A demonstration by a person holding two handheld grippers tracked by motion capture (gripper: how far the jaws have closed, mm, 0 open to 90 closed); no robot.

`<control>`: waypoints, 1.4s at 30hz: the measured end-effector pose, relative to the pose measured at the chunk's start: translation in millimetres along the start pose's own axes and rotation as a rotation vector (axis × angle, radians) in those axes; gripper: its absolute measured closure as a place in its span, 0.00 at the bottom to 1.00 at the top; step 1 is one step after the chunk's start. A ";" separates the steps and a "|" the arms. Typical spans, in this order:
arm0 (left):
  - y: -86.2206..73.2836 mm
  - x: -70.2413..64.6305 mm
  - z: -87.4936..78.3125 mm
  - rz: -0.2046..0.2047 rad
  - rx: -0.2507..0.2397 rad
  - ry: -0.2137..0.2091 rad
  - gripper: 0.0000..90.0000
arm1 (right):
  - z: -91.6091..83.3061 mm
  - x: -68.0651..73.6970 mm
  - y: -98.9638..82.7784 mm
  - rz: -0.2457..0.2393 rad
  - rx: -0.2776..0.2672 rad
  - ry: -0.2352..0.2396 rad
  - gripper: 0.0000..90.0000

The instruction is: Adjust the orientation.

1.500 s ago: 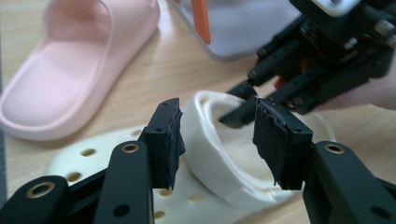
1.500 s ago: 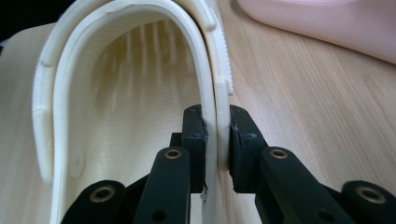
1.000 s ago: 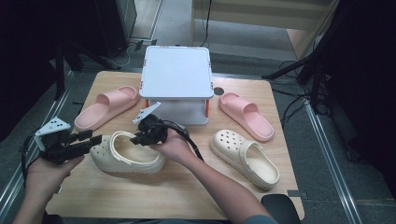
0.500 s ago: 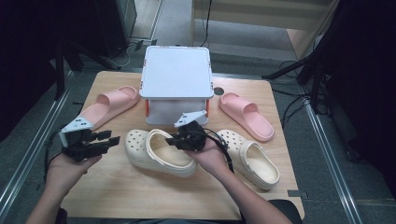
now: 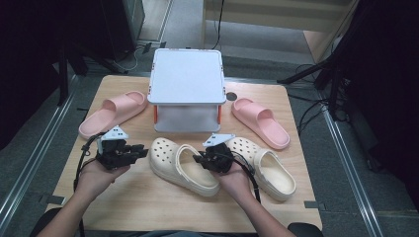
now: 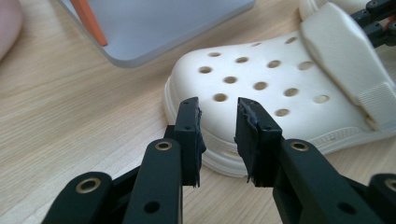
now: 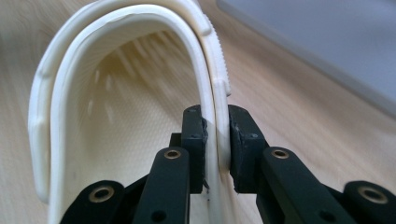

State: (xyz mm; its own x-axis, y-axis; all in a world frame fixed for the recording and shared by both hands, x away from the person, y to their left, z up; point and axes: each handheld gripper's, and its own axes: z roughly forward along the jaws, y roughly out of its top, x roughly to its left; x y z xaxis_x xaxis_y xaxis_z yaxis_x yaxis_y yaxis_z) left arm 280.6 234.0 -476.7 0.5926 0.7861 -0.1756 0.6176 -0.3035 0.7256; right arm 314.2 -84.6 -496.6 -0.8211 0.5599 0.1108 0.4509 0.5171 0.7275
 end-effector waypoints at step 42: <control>-8.2 -16.4 17.4 0.018 0.092 -0.053 0.97 | -11.0 -27.1 3.4 0.054 -0.004 0.058 1.00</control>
State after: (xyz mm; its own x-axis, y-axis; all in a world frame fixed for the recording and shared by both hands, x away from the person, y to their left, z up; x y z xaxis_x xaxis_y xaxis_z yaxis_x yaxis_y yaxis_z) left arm 274.8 214.2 -491.3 0.6293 0.7511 -0.1996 0.6500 -0.3679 0.6649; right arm 334.1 -105.2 -489.7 -0.8145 0.5484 0.1896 0.4941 0.4841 0.7221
